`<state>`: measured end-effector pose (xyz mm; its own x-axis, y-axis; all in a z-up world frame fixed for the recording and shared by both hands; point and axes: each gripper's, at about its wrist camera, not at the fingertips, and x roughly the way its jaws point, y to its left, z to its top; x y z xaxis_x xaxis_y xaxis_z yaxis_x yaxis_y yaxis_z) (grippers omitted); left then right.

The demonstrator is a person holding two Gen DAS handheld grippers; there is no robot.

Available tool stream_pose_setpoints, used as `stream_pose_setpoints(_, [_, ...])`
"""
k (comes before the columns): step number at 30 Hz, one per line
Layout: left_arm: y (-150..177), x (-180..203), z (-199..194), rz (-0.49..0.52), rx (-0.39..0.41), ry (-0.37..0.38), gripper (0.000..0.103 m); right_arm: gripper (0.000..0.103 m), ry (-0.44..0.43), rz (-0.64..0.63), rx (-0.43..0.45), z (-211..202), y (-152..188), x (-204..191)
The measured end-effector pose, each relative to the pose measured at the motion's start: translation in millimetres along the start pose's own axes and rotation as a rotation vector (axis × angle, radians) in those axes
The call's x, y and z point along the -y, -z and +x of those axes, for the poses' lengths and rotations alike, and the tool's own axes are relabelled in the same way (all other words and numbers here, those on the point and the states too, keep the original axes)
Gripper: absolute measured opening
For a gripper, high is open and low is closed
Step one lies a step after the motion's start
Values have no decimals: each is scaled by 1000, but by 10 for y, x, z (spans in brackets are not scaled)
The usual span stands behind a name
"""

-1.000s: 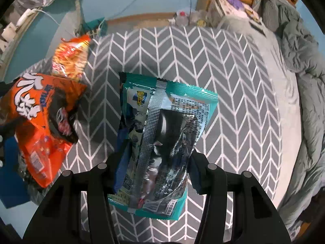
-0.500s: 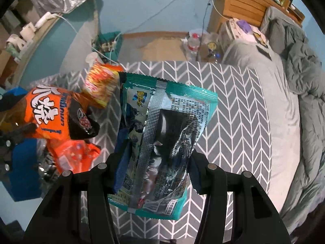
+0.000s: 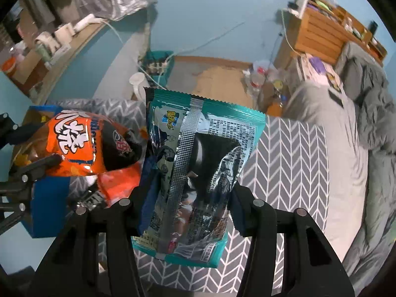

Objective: Organize snacks
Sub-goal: 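Lift the orange chip bag and teal bag off the bed with both grippers, then carry both bags over the cardboard box and open both grippers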

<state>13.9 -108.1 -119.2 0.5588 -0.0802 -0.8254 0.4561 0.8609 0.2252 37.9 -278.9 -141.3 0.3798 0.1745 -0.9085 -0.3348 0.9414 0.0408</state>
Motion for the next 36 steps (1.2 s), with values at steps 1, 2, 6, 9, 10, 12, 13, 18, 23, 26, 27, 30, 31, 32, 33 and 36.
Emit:
stream_pose_setpoints(1, [20, -30, -28, -15, 4, -6, 36, 51, -4, -10, 5, -19, -25, -40])
stream_pose_setpoints(2, [40, -63, -59, -31, 9, -12, 36, 51, -9, -21, 10, -35, -48, -82])
stream_pose_setpoints(6, [130, -217, -215, -111, 30, -44, 36, 51, -30, -66, 28, -105, -141, -251])
stream_pose_setpoints(9, [204, -339, -346, -172, 44, -70, 36, 51, -51, -101, 45, -173, -220, -414])
stream_pose_setpoints(10, [239, -380, -397, -191, 50, -83, 36, 51, -60, -116, 51, -195, -249, -482])
stream_pose_setpoints(12, [307, -474, -509, -230, 62, -103, 36, 51, -72, -139, 60, -221, -292, -589])
stream_pose_setpoints(13, [339, -503, -551, -244, 66, -113, 36, 51, -81, -157, 67, -235, -319, -672])
stream_pose_setpoints(18, [530, -664, -771, -319, 81, -170, 36, 51, -126, -223, 86, -274, -441, -1020])
stream_pose_setpoints(23, [813, -866, -950, -403, 78, -242, 36, 51, -179, -297, 86, -238, -532, -1435])
stream_pose_setpoints(26, [1004, -985, -1014, -456, 63, -280, 36, 51, -211, -342, 81, -190, -575, -1697])
stream_pose_setpoints(27, [1075, -1032, -1033, -473, 57, -291, 36, 51, -220, -353, 79, -174, -587, -1769])
stream_pose_setpoints(30, [1236, -1141, -1070, -511, 38, -319, 36, 51, -254, -394, 64, -112, -616, -2056])
stream_pose_setpoints(31, [1311, -1182, -1082, -529, 30, -331, 36, 51, -263, -412, 58, -87, -626, -2164])
stream_pose_setpoints(32, [1381, -1220, -1084, -548, 21, -337, 36, 51, -269, -425, 55, -63, -635, -2244])
stream_pose_setpoints(33, [1442, -1248, -1083, -566, 15, -342, 36, 51, -278, -439, 48, -27, -639, -2342])
stream_pose_setpoints(36, [1674, -1376, -1065, -635, -15, -354, 36, 51, -307, -459, 21, 55, -647, -2545])
